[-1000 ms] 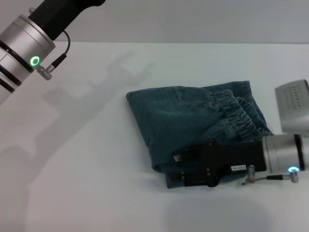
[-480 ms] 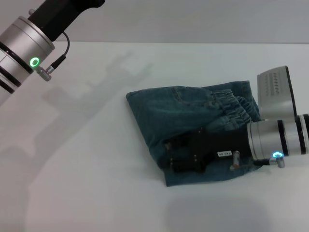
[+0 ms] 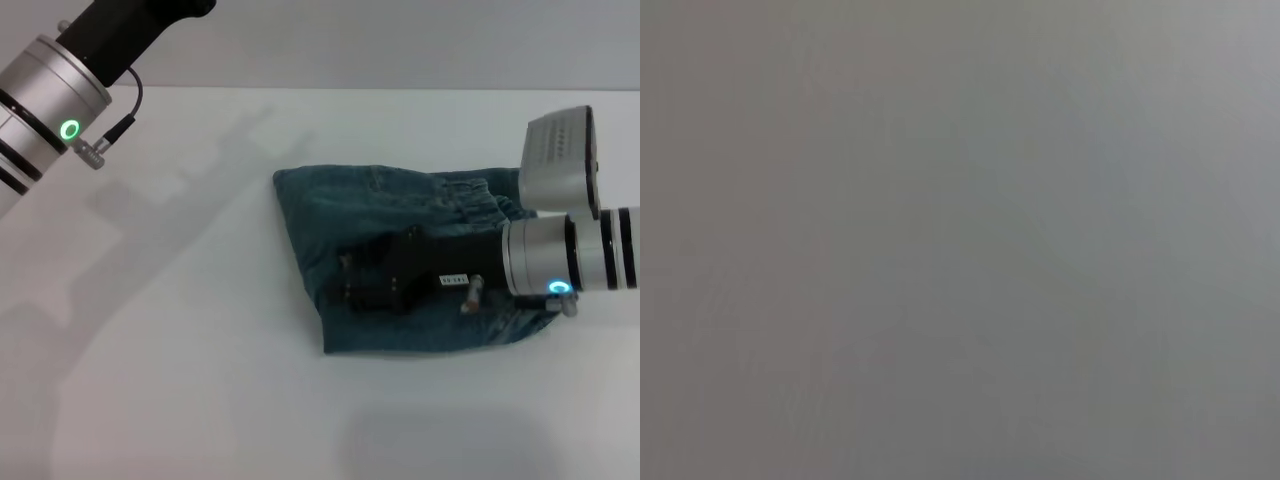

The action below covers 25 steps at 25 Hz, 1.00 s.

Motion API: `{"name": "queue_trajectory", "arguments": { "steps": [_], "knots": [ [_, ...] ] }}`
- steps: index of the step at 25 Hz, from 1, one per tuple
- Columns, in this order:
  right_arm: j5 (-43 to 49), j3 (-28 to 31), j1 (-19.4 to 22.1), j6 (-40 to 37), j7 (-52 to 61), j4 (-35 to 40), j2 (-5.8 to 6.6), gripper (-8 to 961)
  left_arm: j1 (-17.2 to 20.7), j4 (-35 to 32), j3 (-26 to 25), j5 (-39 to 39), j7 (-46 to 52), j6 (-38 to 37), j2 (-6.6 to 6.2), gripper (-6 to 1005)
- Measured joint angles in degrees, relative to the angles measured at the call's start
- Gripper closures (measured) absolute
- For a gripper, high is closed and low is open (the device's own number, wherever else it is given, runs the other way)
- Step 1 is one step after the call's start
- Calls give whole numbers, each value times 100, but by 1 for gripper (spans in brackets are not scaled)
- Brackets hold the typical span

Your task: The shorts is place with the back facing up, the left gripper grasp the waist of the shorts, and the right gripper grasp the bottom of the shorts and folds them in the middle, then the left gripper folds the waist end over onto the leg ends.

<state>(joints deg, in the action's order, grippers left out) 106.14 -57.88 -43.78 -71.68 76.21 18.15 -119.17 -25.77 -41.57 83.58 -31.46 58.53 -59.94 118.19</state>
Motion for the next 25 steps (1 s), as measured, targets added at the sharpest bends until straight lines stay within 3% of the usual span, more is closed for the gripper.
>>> {"name": "queue_trajectory", "arguments": {
  "steps": [8,15,21,25],
  "knots": [
    [-202,-30,-76,63,7,25,9,394,23,59,0,0,0,-8,1,163],
    [-325,31,426,-1235,-18,776,30,394,117,148,-216,-1,0,-67,1,163],
    [-2021,48,1336,-1868,-606,1473,57,394,163,431,-533,38,-73,-397,3,163],
    [-3589,176,1929,-1852,-1715,1322,32,394,238,745,-782,155,-258,-732,9,163]
  ]
}}
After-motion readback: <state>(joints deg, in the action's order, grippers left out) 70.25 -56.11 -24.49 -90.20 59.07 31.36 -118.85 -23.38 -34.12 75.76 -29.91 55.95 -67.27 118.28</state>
